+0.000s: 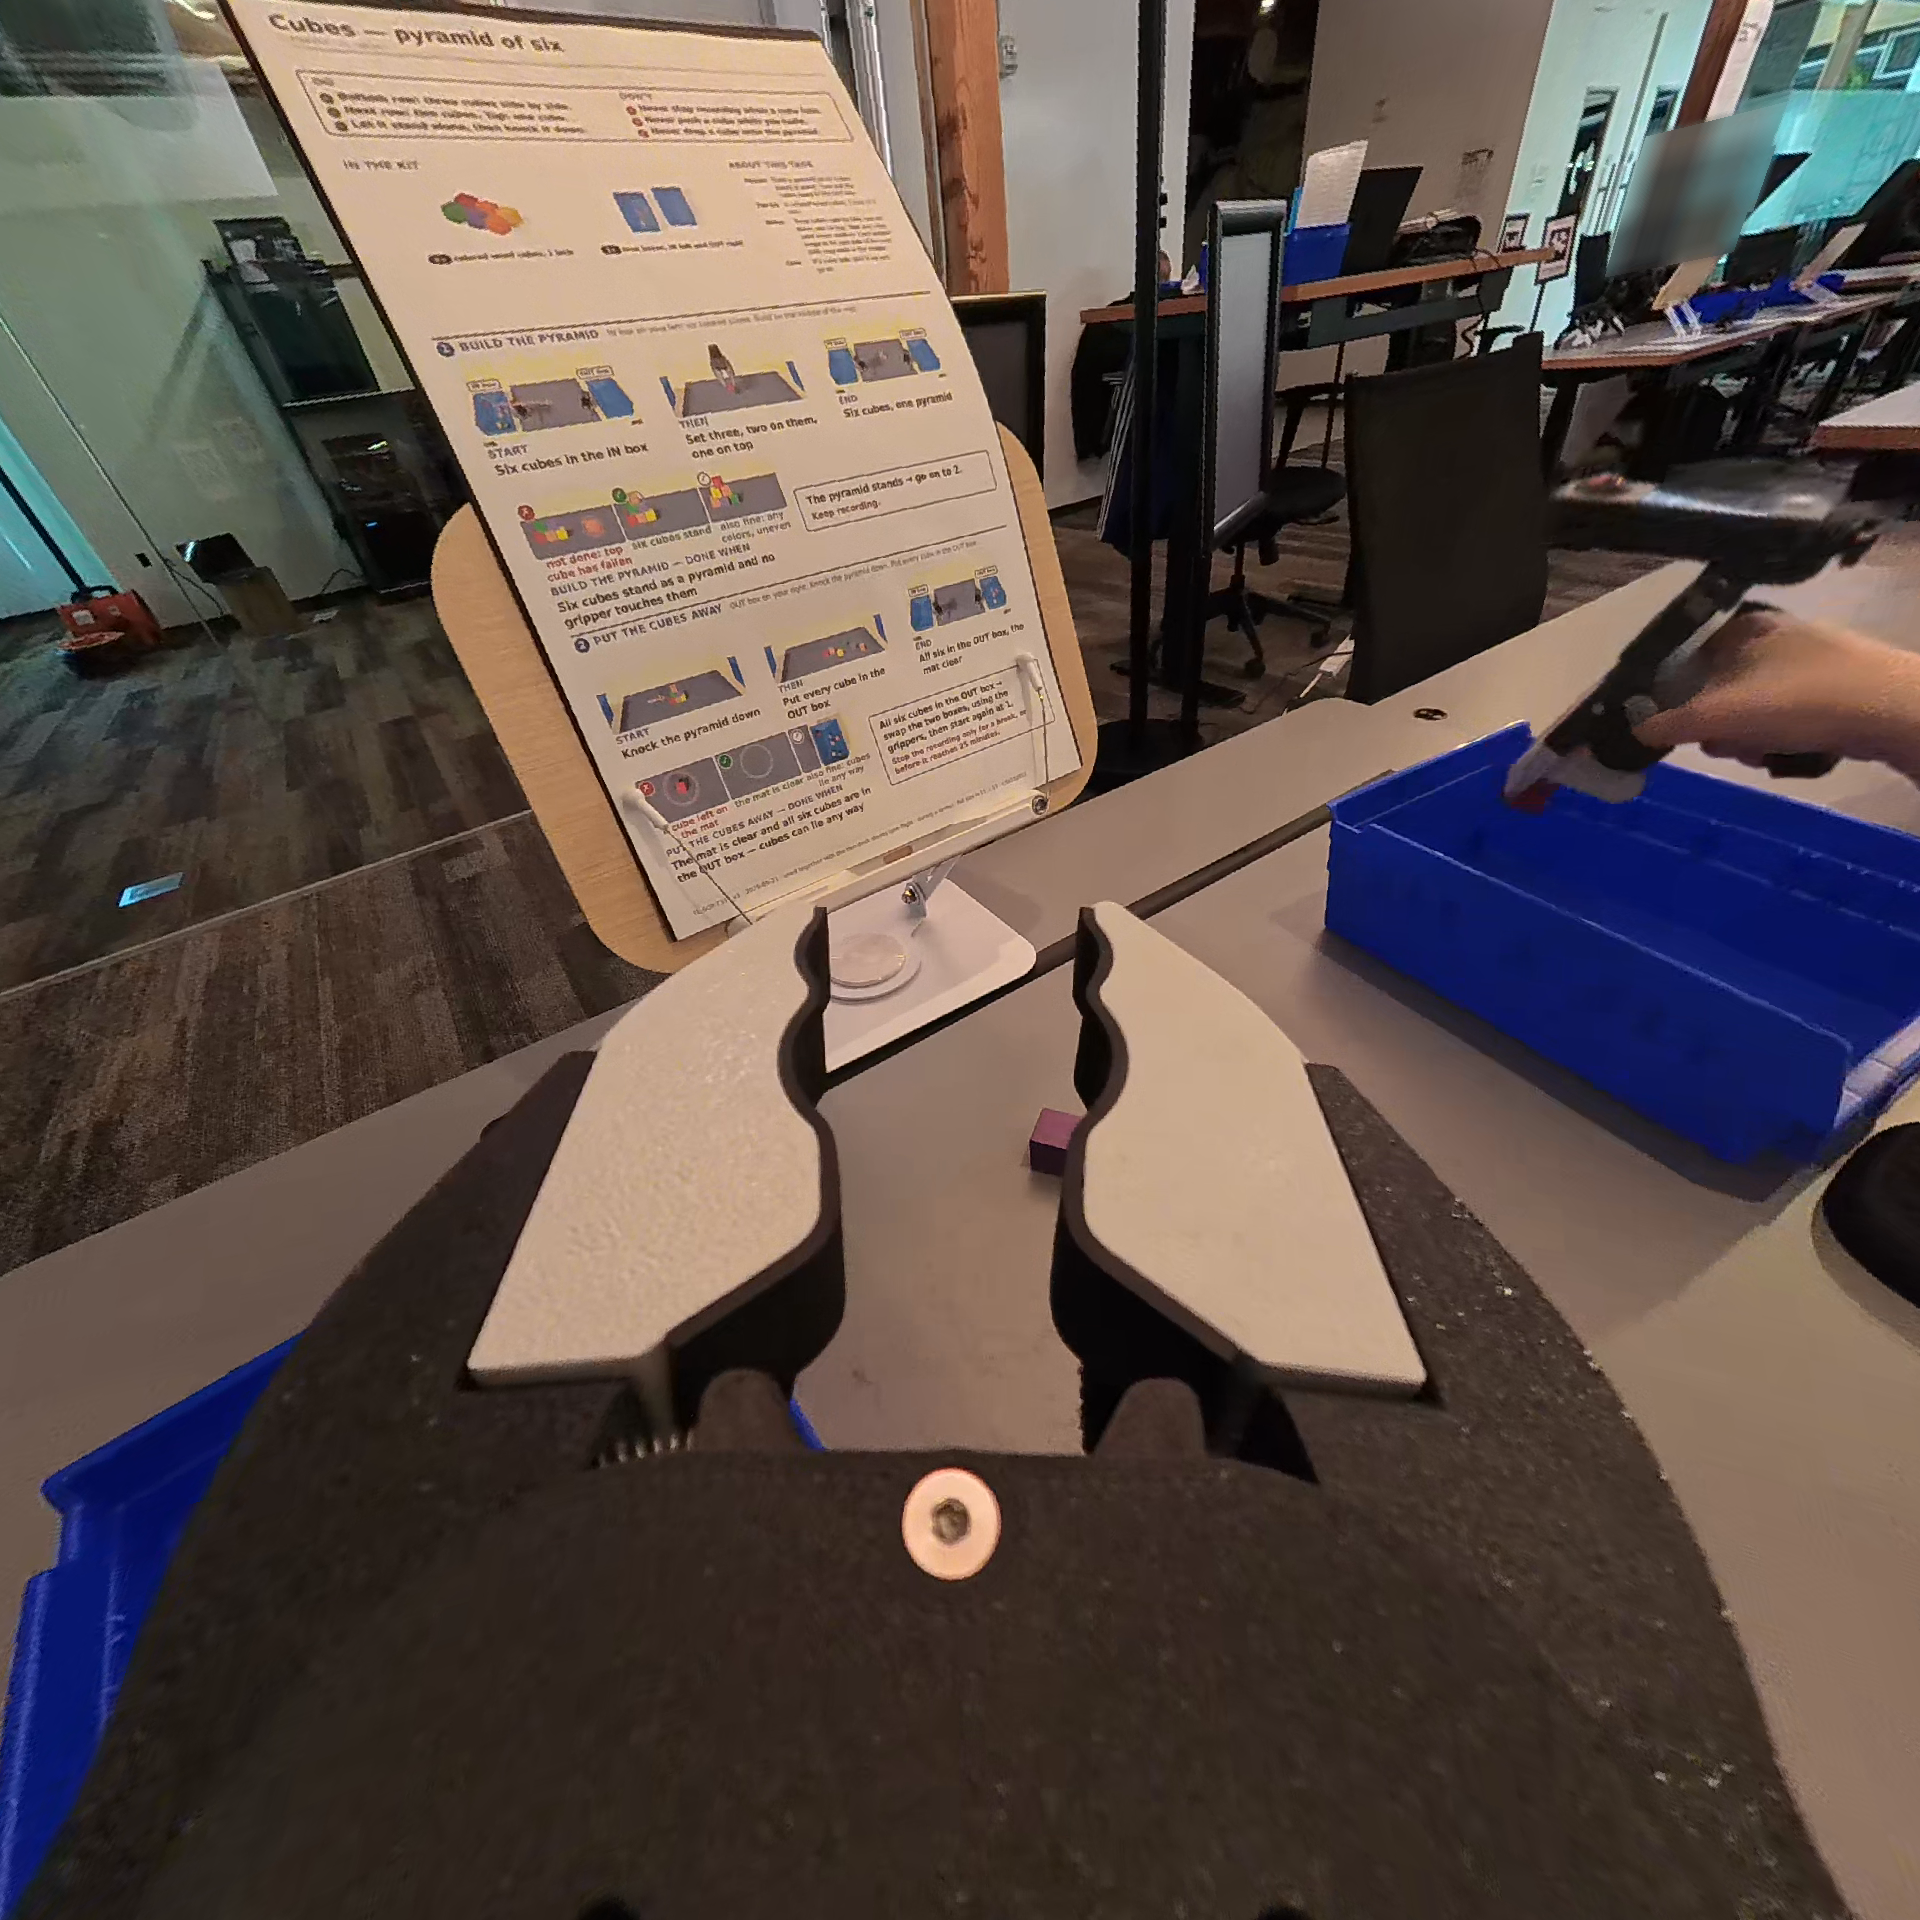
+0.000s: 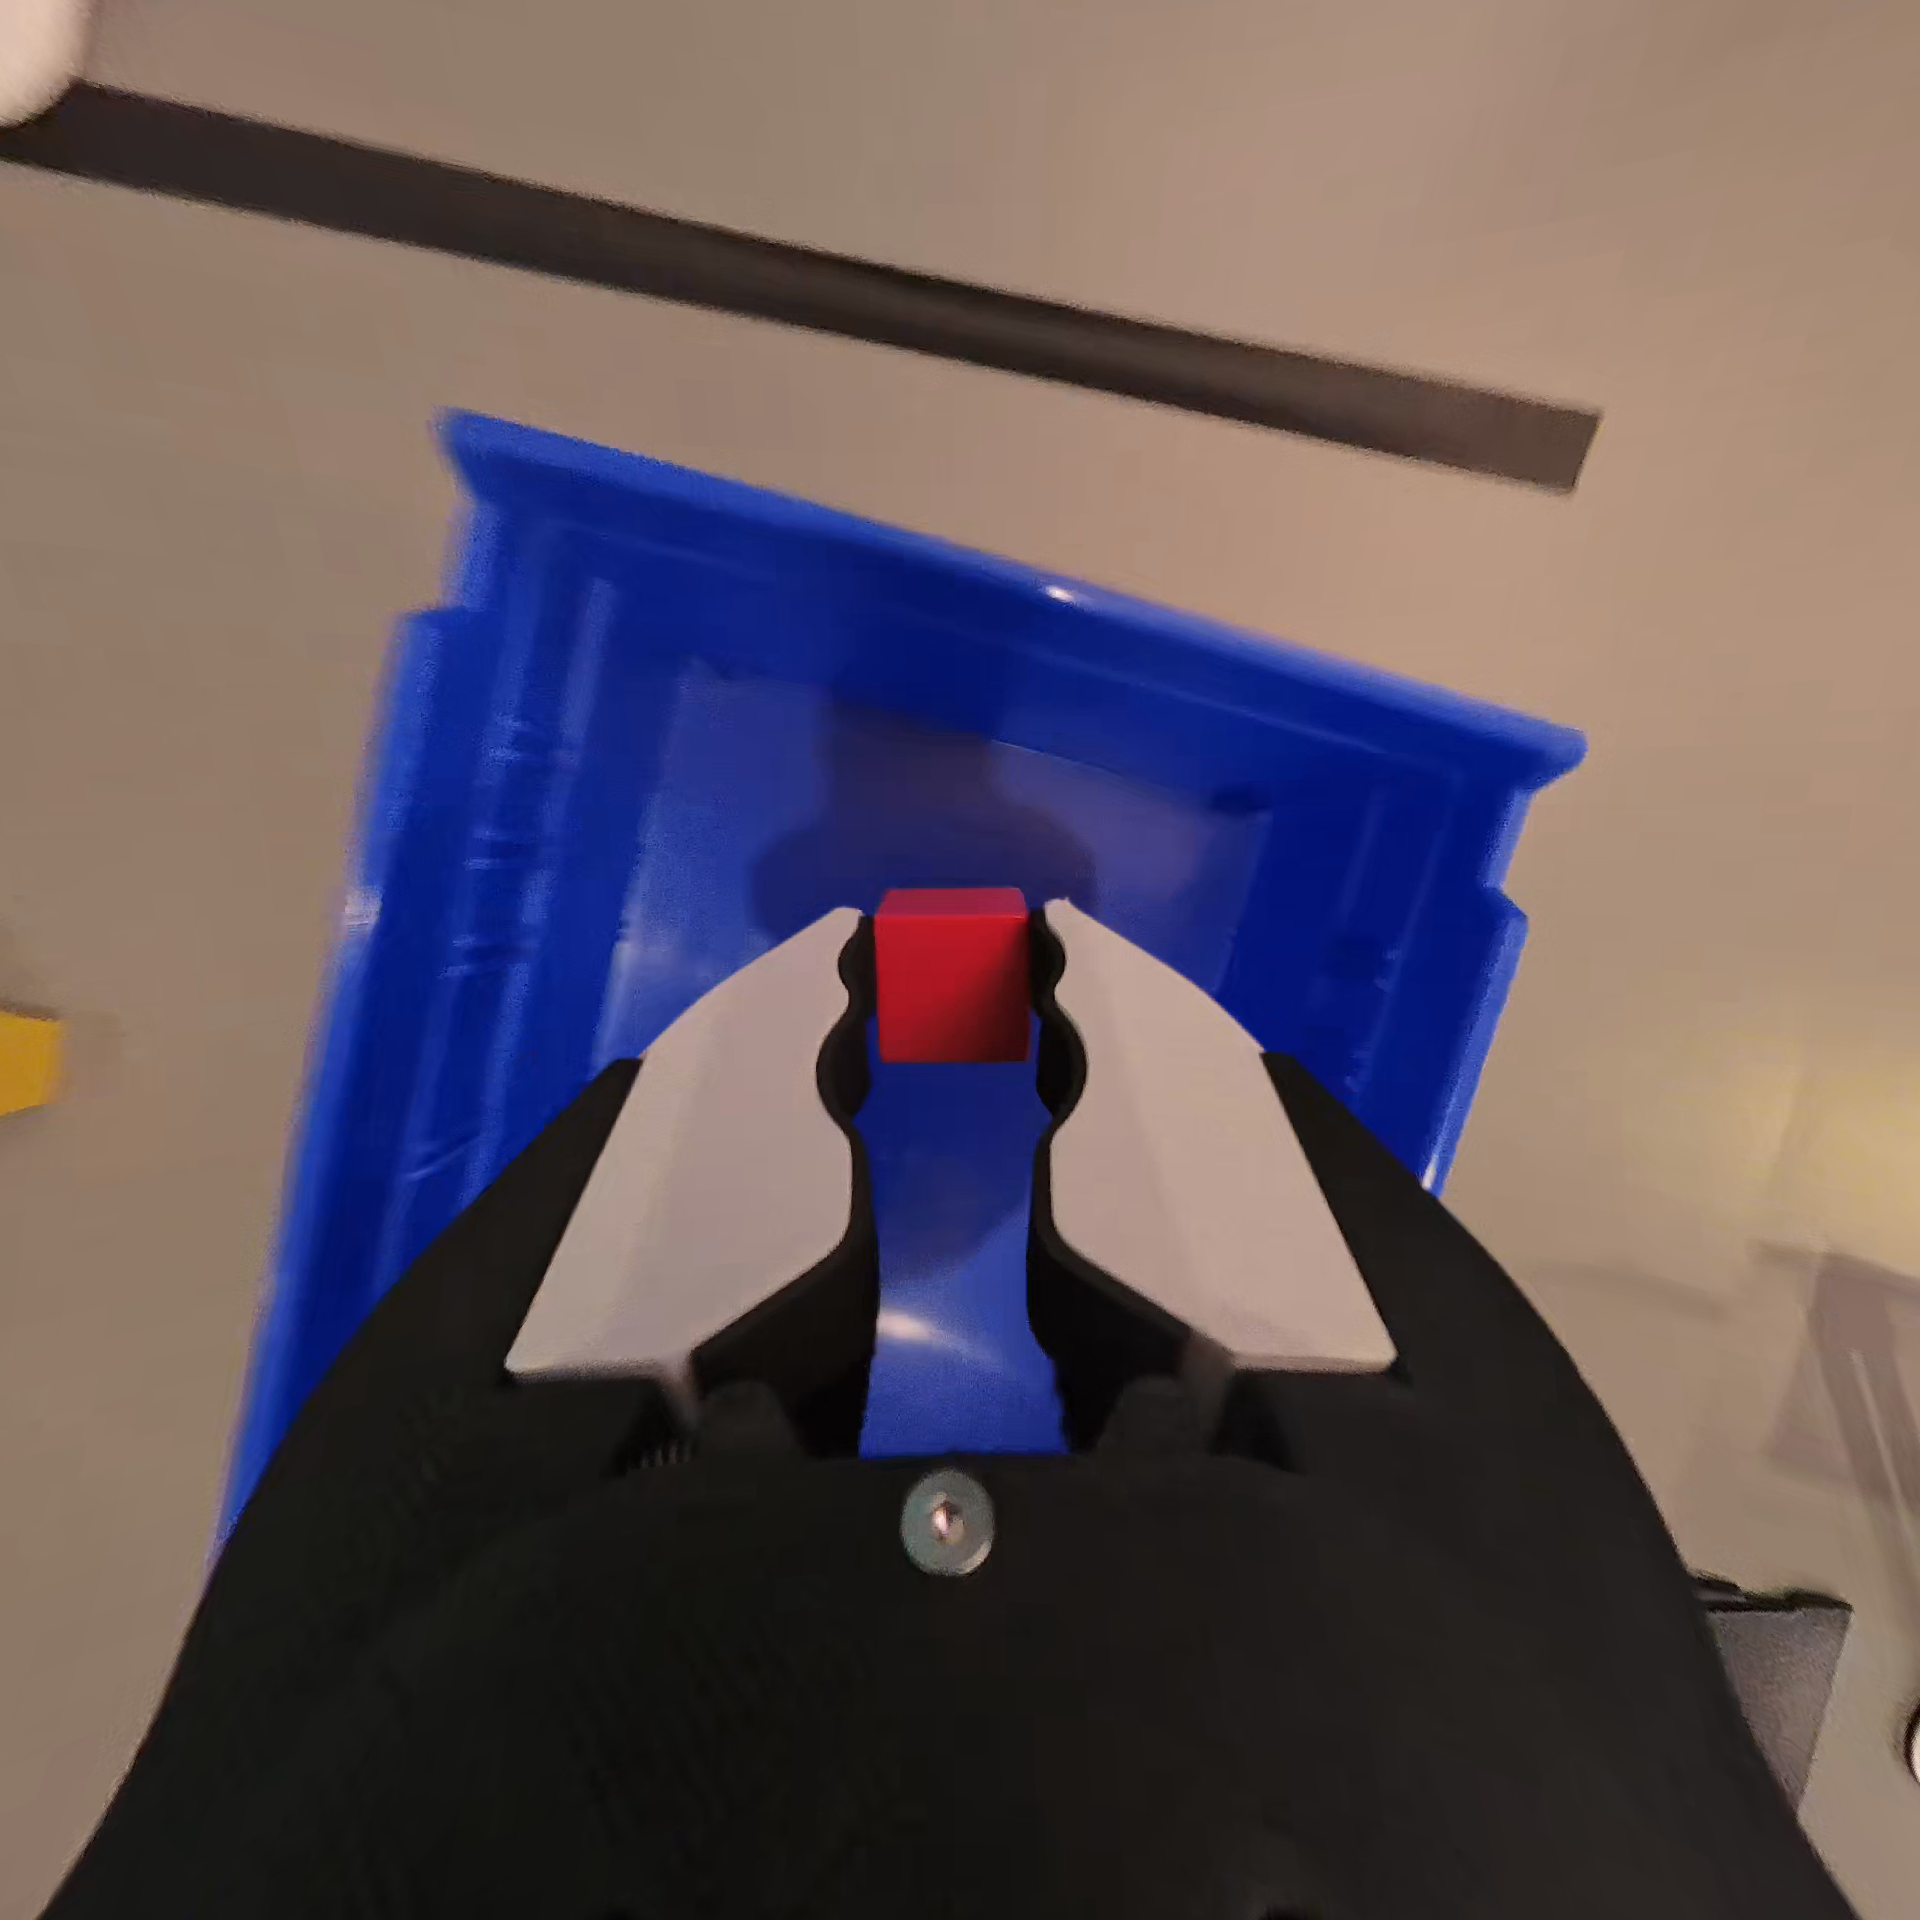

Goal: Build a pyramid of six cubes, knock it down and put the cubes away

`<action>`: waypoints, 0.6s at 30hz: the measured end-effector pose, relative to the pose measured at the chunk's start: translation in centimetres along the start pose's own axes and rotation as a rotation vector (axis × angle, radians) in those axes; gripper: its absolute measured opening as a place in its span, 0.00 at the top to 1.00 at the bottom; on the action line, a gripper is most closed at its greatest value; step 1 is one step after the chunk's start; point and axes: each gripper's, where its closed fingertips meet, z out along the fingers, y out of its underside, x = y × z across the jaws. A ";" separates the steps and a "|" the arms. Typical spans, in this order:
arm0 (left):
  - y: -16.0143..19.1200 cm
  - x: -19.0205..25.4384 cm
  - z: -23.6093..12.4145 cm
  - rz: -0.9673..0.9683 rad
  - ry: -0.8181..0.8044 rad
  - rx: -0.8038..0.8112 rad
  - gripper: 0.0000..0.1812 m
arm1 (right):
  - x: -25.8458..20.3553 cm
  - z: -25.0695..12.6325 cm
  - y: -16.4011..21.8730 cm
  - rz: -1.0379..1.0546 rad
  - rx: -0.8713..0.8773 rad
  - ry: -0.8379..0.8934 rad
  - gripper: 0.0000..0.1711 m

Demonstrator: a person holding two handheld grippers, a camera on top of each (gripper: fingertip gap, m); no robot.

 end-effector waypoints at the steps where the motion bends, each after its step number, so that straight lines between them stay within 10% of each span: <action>1: 0.0 0.0 0.0 0.001 0.000 -0.002 0.75 | 0.9 1.1 0.6 0.011 -0.022 0.016 0.83; 18: 0.6 0.4 0.6 0.041 -0.003 -0.030 0.75 | 4.2 7.1 5.6 0.121 -0.202 0.071 0.83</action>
